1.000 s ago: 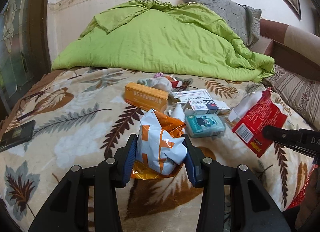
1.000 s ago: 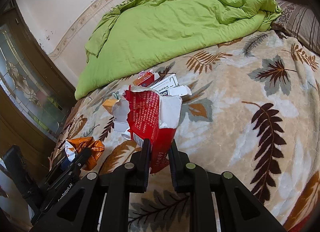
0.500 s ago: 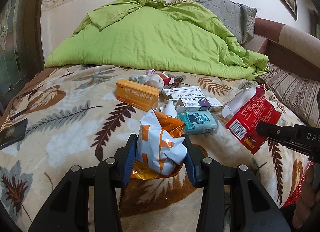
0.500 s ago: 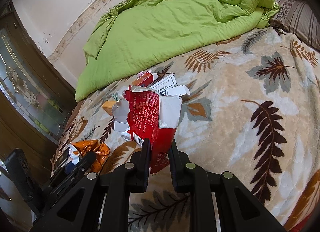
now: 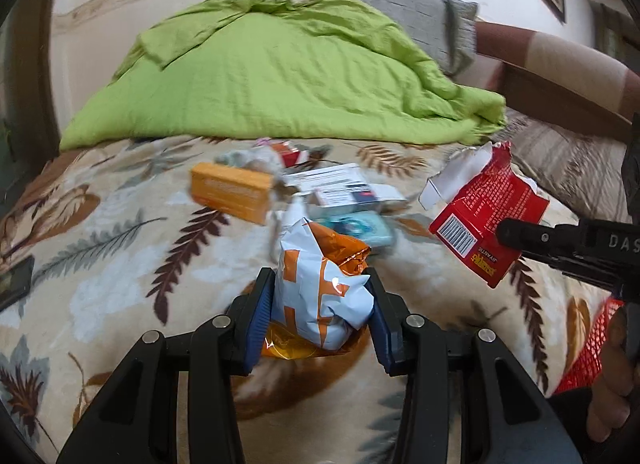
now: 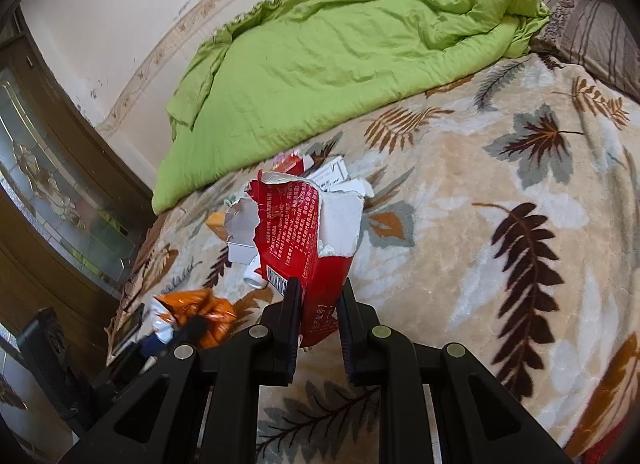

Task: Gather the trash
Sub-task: 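Drop both bags into the red basket by opening both tools, then grasp the white spray bottle with the left tool, then grasp the teal packet with the right tool while the left tool holds the white bottle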

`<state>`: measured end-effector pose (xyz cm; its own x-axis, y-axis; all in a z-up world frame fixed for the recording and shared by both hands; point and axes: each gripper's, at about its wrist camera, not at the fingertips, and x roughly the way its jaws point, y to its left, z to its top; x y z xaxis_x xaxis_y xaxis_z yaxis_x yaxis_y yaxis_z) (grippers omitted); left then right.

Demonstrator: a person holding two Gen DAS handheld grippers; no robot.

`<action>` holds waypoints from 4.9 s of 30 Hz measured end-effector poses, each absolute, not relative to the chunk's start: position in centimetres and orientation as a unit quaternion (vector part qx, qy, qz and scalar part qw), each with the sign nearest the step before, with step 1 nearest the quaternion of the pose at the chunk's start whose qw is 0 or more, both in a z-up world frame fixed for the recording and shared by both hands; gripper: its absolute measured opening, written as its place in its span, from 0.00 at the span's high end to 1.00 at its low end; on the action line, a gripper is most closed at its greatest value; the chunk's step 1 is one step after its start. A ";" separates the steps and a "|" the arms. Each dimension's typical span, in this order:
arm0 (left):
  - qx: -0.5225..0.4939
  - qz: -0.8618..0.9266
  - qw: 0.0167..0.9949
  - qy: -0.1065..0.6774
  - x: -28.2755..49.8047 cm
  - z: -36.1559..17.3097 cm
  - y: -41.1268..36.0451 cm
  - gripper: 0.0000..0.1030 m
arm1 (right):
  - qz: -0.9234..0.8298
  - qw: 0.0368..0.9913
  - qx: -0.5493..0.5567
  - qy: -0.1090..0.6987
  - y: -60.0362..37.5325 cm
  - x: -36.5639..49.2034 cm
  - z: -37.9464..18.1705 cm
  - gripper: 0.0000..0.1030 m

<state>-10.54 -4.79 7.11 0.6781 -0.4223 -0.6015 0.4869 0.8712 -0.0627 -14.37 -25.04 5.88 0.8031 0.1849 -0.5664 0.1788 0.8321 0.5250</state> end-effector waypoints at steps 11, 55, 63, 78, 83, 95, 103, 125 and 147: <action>0.078 -0.377 0.877 0.288 -17.0 11.5 -12.4 0.59 | -0.063 0.898 0.329 0.284 -32.4 -26.3 7.6 0.82; 0.032 -0.360 0.852 0.379 -14.7 10.8 -9.5 0.31 | -0.075 0.899 0.288 0.322 -31.8 -25.3 8.3 0.55; 0.005 -0.249 0.878 0.409 -7.2 8.8 -3.6 0.31 | -0.017 0.890 0.286 0.355 -25.6 -16.2 5.8 0.51; 0.000 -0.206 0.839 0.503 5.2 1.8 -8.3 0.55 | 0.015 0.911 0.270 0.310 -24.8 -16.6 6.6 0.51; 0.012 -0.199 0.854 0.481 5.1 1.5 -8.6 0.70 | 0.026 0.901 0.285 0.326 -25.0 -15.6 6.1 0.51; -0.001 -0.142 0.876 0.461 -2.9 3.0 -1.4 0.72 | 0.056 0.864 0.306 0.397 -28.0 -2.9 2.9 0.50; -0.032 -0.129 0.877 0.461 -2.5 2.1 0.6 0.72 | 0.093 0.823 0.324 0.456 -26.4 1.4 -1.2 0.61; -0.057 -0.138 0.873 0.464 -2.2 1.7 1.5 0.71 | 0.133 0.860 0.110 0.480 -18.1 2.5 0.0 0.35; 0.036 -0.169 0.919 0.355 -4.7 4.9 -2.4 0.72 | 0.030 0.907 0.168 0.384 -18.2 -7.1 4.7 0.67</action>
